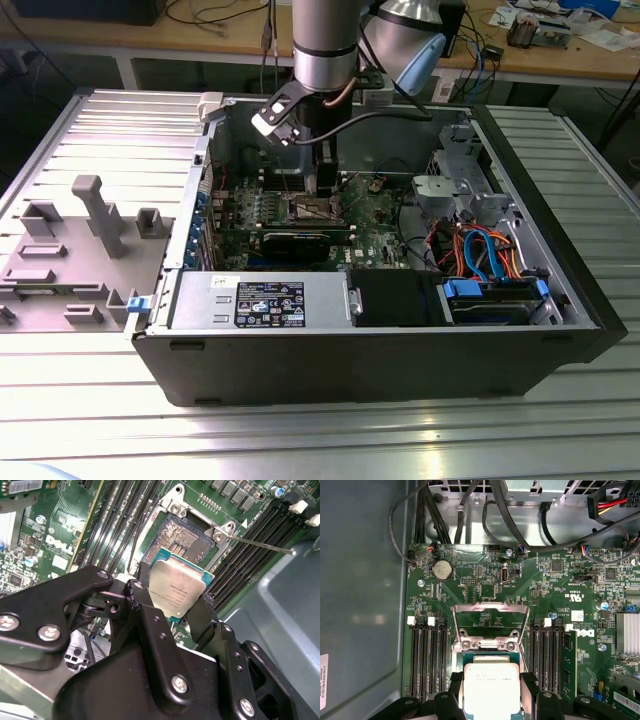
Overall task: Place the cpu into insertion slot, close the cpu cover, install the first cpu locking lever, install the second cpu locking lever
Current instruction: 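Place the cpu into insertion slot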
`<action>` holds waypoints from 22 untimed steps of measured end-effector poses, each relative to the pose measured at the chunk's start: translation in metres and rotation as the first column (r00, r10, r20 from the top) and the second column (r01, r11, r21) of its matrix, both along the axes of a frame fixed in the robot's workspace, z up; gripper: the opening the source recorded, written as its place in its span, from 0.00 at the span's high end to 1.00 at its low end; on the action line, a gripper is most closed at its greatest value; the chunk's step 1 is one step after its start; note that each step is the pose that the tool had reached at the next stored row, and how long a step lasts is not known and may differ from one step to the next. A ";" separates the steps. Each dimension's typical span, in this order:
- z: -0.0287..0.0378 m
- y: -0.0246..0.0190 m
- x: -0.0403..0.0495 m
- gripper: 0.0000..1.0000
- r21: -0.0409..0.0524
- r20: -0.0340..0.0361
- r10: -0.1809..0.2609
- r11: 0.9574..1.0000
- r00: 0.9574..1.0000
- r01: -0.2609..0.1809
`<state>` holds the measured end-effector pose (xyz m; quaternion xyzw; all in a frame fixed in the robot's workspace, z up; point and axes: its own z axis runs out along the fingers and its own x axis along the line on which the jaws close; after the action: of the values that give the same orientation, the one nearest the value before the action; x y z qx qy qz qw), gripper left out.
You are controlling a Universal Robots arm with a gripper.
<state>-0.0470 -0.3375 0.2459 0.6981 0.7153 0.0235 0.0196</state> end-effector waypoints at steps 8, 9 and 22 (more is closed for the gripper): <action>-0.0152 0.0010 -0.0040 0.46 -0.002 0.000 0.000 1.000 1.000 0.000; -0.0165 0.0010 -0.0043 0.46 -0.002 0.000 0.000 1.000 1.000 0.000; -0.0302 0.0013 -0.0101 0.46 -0.001 0.001 -0.026 1.000 1.000 0.026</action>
<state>-0.0571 -0.3362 0.2158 0.7073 0.7062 0.0230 0.0206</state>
